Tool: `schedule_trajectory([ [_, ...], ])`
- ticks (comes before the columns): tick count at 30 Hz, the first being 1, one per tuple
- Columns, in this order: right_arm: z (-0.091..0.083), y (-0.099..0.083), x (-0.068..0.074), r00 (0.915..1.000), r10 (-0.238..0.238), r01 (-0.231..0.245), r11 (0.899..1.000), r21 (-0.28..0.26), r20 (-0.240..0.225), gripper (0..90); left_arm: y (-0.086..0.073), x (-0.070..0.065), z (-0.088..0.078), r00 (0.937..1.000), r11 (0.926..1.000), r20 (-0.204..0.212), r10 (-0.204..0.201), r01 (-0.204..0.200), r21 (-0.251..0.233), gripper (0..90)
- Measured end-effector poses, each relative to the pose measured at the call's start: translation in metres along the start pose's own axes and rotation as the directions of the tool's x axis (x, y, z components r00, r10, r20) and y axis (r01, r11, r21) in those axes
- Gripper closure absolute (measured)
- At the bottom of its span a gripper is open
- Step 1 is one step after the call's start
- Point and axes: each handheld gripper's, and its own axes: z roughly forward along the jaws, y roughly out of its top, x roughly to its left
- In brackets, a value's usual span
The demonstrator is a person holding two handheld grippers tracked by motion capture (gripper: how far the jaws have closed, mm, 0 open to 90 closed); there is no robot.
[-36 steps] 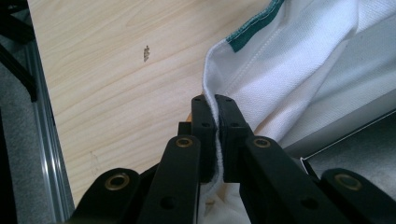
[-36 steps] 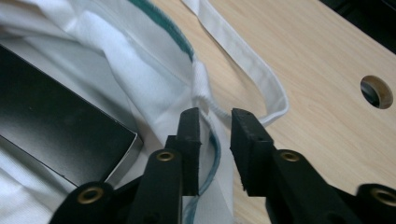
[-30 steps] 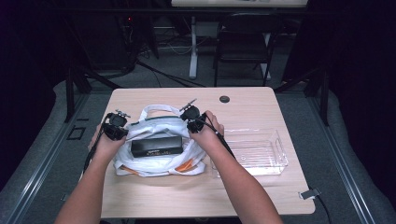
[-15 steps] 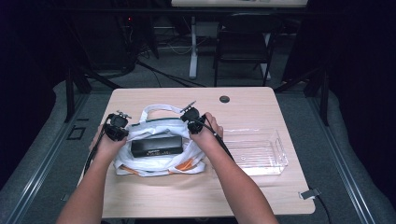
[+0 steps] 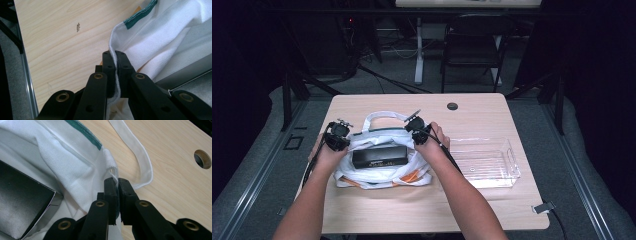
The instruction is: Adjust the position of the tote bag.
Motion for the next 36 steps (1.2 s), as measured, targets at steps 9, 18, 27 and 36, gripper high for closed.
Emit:
schedule_trajectory([
  [9, 0.0020, -0.0012, 0.0008, 0.9999, -0.013, 0.013, 0.999, 0.030, -0.001, 86.2, 0.0003, 0.0001, 0.0020, 1.0000, 1.0000, -0.002, 0.002, -0.002, 0.002, 87.7],
  [18, 0.0052, -0.0032, 0.0003, 0.9999, -0.009, 0.010, 0.999, 0.047, -0.012, 86.3, -0.0001, -0.0006, 0.0040, 1.0000, 1.0000, 0.005, 0.002, -0.002, 0.006, 87.7],
  [27, 0.0068, -0.0040, 0.0012, 0.9998, -0.011, 0.012, 0.998, 0.057, -0.016, 86.4, -0.0007, -0.0004, 0.0054, 1.0000, 1.0000, 0.006, 0.005, -0.005, 0.008, 87.5],
  [36, 0.0077, -0.0062, 0.0030, 0.9999, -0.005, 0.006, 0.999, 0.054, -0.013, 86.4, -0.0019, -0.0001, 0.0055, 0.9998, 0.9998, 0.007, 0.018, -0.018, -0.002, 87.2],
])
